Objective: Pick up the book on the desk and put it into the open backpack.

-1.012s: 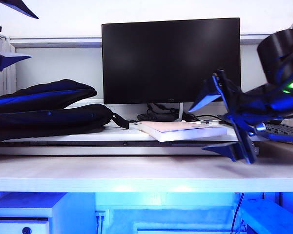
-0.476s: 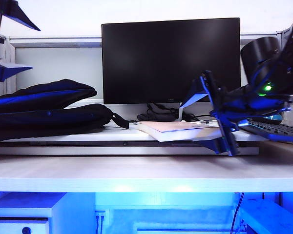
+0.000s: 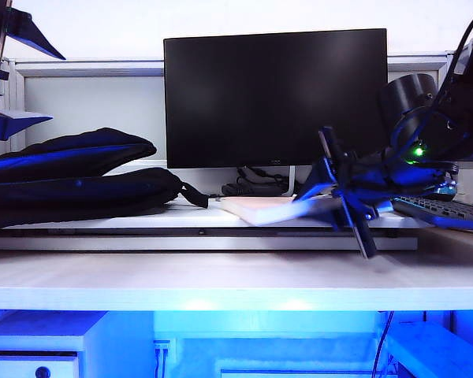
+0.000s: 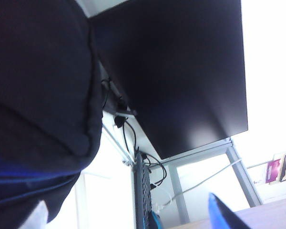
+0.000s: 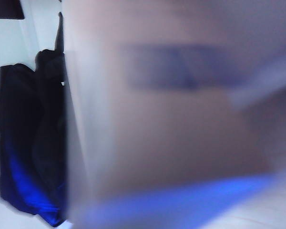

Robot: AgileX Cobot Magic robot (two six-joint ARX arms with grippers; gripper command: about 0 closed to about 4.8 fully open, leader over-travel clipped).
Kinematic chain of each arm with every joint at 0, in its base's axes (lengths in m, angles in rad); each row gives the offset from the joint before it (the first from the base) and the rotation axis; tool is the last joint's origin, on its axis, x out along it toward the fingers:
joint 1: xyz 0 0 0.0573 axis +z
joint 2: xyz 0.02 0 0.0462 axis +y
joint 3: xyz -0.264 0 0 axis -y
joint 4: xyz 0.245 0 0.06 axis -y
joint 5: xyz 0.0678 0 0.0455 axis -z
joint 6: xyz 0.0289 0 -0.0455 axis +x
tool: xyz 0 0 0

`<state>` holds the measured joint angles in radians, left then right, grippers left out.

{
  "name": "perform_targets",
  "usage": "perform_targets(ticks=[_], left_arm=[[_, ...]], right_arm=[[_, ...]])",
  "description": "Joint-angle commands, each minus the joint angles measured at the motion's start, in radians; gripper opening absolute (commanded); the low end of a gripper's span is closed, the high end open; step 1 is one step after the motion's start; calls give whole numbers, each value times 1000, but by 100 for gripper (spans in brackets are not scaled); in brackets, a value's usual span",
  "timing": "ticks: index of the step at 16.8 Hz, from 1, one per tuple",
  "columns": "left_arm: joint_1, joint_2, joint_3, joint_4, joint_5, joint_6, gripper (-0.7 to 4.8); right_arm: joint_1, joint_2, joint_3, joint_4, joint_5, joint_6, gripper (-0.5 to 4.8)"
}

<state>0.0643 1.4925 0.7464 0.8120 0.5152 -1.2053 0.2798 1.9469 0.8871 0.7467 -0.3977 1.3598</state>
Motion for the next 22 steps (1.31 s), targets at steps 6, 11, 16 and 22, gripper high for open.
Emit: perform_targets(ticks=[6,11,16,22], left_arm=[[1,95,128,-13,7,-6,479],[0,97,134,-10,164,-3,479],[0,97,134,-162,203,52,479],[1,102,134,-257,85,128,479]], right_arm=[[2,-4,4,117,21,-56,-6],[1,-4,12,170,29,-54,-6],[1,-4,17,171,29,-54,-6],[1,-4,17,171,22,-54,-6]])
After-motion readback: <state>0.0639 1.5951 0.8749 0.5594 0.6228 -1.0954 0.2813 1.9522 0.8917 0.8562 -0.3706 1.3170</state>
